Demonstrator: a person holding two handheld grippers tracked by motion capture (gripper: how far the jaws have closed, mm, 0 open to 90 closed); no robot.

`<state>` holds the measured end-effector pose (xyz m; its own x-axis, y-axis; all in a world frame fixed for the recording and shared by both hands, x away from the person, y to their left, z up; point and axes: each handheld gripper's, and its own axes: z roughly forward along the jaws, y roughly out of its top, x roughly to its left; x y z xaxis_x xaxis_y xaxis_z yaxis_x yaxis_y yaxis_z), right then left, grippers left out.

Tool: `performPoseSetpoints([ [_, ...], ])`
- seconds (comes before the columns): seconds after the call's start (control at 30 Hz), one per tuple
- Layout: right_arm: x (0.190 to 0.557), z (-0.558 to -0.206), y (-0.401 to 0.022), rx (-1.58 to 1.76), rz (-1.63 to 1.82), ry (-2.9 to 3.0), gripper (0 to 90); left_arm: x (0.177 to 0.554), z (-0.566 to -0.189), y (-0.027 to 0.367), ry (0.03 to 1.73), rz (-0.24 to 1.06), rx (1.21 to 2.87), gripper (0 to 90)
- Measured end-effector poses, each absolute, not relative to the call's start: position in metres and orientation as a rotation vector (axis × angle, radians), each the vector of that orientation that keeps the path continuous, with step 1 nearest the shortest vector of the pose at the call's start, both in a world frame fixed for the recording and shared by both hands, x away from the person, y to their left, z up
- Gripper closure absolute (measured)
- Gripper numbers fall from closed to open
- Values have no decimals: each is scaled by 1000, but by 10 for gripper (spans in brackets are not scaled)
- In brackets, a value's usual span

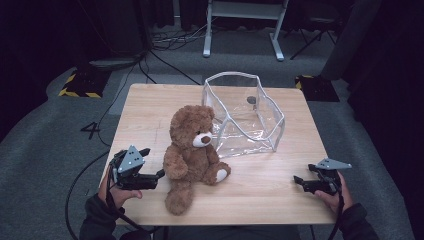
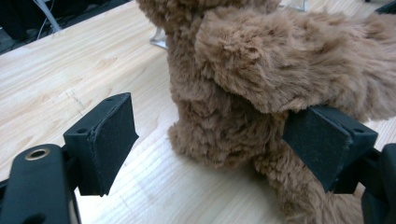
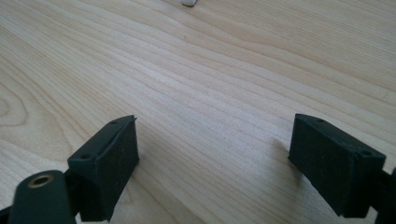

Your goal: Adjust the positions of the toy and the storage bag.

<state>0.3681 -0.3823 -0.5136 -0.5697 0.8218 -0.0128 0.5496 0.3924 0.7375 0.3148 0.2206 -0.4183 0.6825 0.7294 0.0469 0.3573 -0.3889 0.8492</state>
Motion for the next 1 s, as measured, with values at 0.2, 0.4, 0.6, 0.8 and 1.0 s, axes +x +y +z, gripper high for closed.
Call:
performPoseSetpoints([
  [0.2, 368, -514, -382, 1185, 995, 2279, 156, 329, -410, 218, 825, 497, 1964, 173],
  [0.4, 368, -514, -382, 1186, 994, 2279, 156, 335, -404, 215, 811, 496, 1955, 175],
  [0.6, 368, -514, -382, 1186, 994, 2279, 156, 347, -404, 200, 783, 463, 1975, 174],
  [0.8, 368, -514, -382, 1185, 994, 2279, 156, 367, -404, 182, 775, 411, 2010, 158],
  [1.0, 368, -514, -382, 1185, 994, 2279, 157, 388, -415, 169, 868, 360, 2017, 155],
])
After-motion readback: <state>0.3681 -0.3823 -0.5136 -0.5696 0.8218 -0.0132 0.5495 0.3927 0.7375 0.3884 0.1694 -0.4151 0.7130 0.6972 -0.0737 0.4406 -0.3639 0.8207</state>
